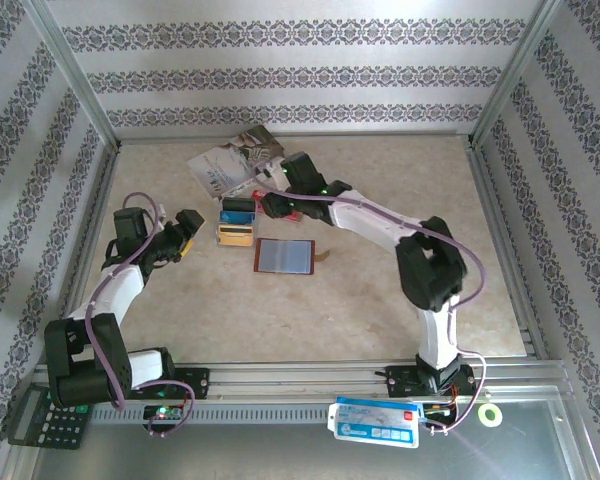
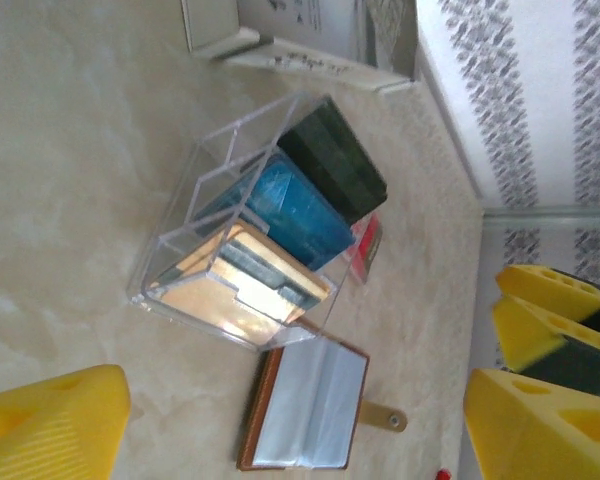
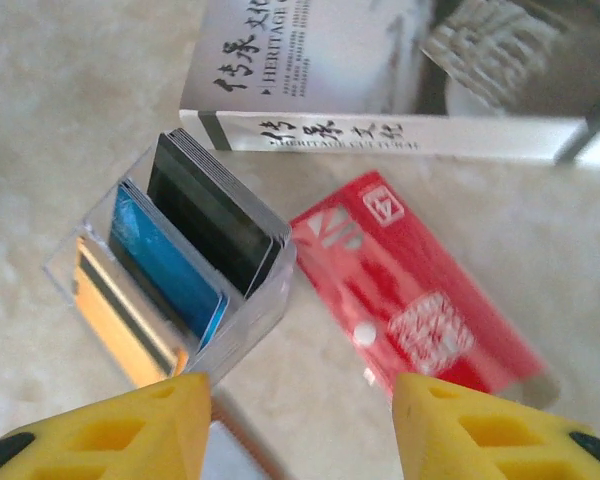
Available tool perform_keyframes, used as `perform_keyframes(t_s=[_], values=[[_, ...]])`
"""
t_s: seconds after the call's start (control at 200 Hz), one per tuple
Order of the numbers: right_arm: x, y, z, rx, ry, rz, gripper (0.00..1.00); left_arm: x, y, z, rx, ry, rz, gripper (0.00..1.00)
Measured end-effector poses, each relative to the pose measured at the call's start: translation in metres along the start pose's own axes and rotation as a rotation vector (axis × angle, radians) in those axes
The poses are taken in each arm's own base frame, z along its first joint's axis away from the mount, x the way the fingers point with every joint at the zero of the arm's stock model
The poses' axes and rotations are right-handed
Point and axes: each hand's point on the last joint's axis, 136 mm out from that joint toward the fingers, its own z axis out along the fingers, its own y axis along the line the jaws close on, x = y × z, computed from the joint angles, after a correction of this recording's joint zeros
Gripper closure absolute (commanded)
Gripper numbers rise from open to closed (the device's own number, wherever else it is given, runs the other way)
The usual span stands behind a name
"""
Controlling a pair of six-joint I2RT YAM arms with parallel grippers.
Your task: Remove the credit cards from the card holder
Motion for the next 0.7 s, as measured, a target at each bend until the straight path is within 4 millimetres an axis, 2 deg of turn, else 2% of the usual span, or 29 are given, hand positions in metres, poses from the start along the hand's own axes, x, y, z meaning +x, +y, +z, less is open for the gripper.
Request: perform_keyframes(t_s=[0.14,0.295,0.38,0.46,0.575,0.699], values=[[0.047,-0.005,-0.017,0.019,0.056,0.265,0.50,0.025,-0.013,0.013,-0.045,0.074,0.080,0.27],[0.114,-0.011,-0.015,0.061,0.178,0.529,0.55,0.058,-0.034,0.028,-0.101,0.133,0.208,0.42],[0.140,-0.010,-0.014,0.073,0.231,0.629,0.57,0.076,-0.042,0.038,-0.131,0.168,0.269,0.49],[0.148,-0.007,-0.013,0.074,0.251,0.685,0.57,0.092,-0.043,0.051,-0.164,0.199,0.315,0.54],[0.145,-0.004,-0.012,0.069,0.238,0.730,0.57,0.115,-0.033,0.067,-0.230,0.247,0.361,0.61],[0.142,-0.004,-0.011,0.067,0.226,0.758,0.57,0.126,-0.021,0.079,-0.309,0.273,0.395,0.64]])
